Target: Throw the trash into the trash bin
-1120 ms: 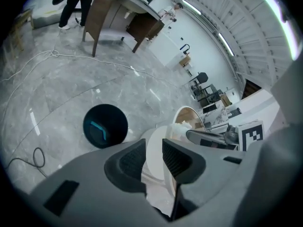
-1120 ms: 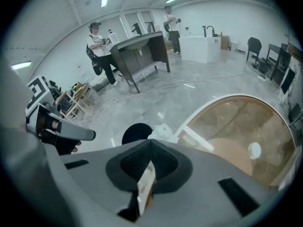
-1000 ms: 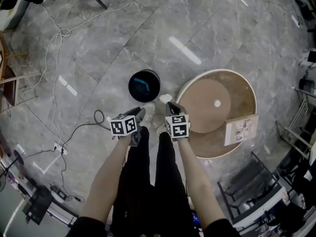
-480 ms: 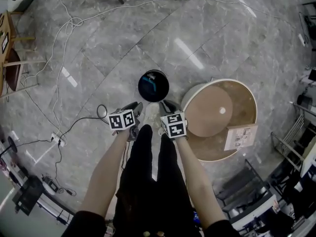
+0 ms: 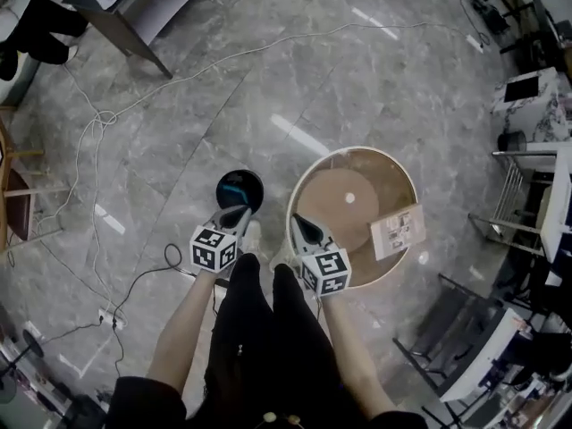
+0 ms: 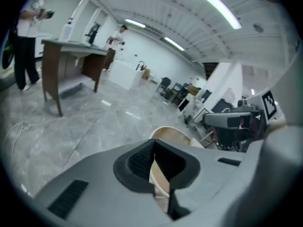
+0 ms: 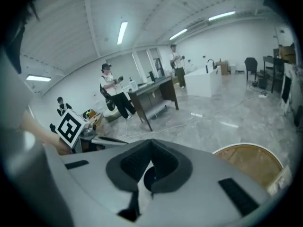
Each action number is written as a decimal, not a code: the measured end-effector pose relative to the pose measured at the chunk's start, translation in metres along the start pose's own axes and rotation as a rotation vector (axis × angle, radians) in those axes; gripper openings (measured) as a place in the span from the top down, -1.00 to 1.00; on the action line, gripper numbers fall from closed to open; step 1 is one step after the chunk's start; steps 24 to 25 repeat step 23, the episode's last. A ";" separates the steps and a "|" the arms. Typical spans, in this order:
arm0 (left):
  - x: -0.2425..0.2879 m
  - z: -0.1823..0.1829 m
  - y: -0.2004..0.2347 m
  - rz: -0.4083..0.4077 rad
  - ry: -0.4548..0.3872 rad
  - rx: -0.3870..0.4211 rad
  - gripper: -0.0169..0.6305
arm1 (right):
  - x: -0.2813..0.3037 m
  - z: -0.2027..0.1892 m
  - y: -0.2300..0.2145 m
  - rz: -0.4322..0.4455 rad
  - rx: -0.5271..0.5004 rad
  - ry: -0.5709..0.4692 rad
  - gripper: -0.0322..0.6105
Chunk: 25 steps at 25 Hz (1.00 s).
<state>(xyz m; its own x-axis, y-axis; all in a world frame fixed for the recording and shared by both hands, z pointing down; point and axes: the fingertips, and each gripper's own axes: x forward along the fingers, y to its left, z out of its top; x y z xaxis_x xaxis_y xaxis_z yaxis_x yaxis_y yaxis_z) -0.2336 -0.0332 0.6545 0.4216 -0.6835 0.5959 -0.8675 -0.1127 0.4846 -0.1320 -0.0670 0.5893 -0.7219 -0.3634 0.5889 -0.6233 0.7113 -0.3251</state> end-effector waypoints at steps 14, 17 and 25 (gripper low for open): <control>-0.074 0.145 -0.275 -0.431 -0.262 0.376 0.93 | -0.278 0.095 0.016 -0.203 0.083 -0.558 0.89; -0.091 0.160 -0.308 -0.438 -0.312 0.425 0.93 | -0.324 0.095 0.015 -0.264 0.093 -0.627 0.89; -0.122 0.181 -0.356 -0.485 -0.420 0.469 0.93 | -0.394 0.091 0.003 -0.402 0.071 -0.716 0.89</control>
